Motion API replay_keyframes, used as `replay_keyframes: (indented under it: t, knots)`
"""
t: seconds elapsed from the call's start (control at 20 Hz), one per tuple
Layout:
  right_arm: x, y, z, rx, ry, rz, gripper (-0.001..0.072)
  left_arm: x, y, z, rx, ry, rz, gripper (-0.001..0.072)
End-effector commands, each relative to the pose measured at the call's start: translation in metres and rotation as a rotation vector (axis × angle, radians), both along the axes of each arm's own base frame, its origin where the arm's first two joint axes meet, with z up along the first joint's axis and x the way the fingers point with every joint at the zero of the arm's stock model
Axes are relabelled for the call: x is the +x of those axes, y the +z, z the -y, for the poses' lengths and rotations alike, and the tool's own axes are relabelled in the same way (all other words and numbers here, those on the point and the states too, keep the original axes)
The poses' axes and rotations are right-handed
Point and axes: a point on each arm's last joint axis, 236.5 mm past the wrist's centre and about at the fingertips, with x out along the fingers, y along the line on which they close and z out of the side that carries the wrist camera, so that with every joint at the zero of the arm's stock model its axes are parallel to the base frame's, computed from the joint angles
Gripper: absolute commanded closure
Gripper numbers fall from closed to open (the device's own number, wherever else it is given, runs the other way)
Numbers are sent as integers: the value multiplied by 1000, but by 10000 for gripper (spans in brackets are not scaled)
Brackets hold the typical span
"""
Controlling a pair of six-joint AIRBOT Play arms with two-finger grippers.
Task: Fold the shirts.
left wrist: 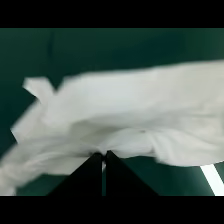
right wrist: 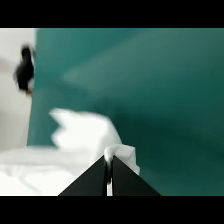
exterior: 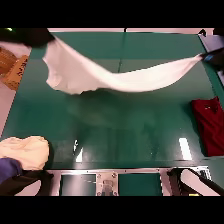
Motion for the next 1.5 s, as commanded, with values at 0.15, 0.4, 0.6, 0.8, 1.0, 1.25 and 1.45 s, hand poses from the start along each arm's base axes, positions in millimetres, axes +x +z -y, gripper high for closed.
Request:
replay_keyframes:
  t: [0.15, 0.4, 0.6, 0.8, 1.0, 1.25, 1.45]
  knots:
    - [-105, 226, -19, -151, -253, 578, 697, -116, 182, -23, -38, 15, 536, 686]
    - [-163, 262, -25, -285, -424, 700, 698, -142, 192, -36, 13, 39, 602, 686]
    - [-157, 210, 5, -338, -504, 485, 698, -108, 161, -62, 111, 147, 521, 686]
    - [-120, 161, 18, -187, -451, 395, 698, -36, 112, -37, 96, 84, 471, 686]
    - [-75, 120, 39, -45, -407, 351, 698, 29, 134, -25, -25, 118, 588, 686]
    - [-40, 76, 71, -51, -392, 249, 697, 72, 97, -6, -52, 73, 476, 686]
    - [-26, -12, 86, -20, -388, 66, 698, 81, -59, 10, 108, -67, -25, 686]
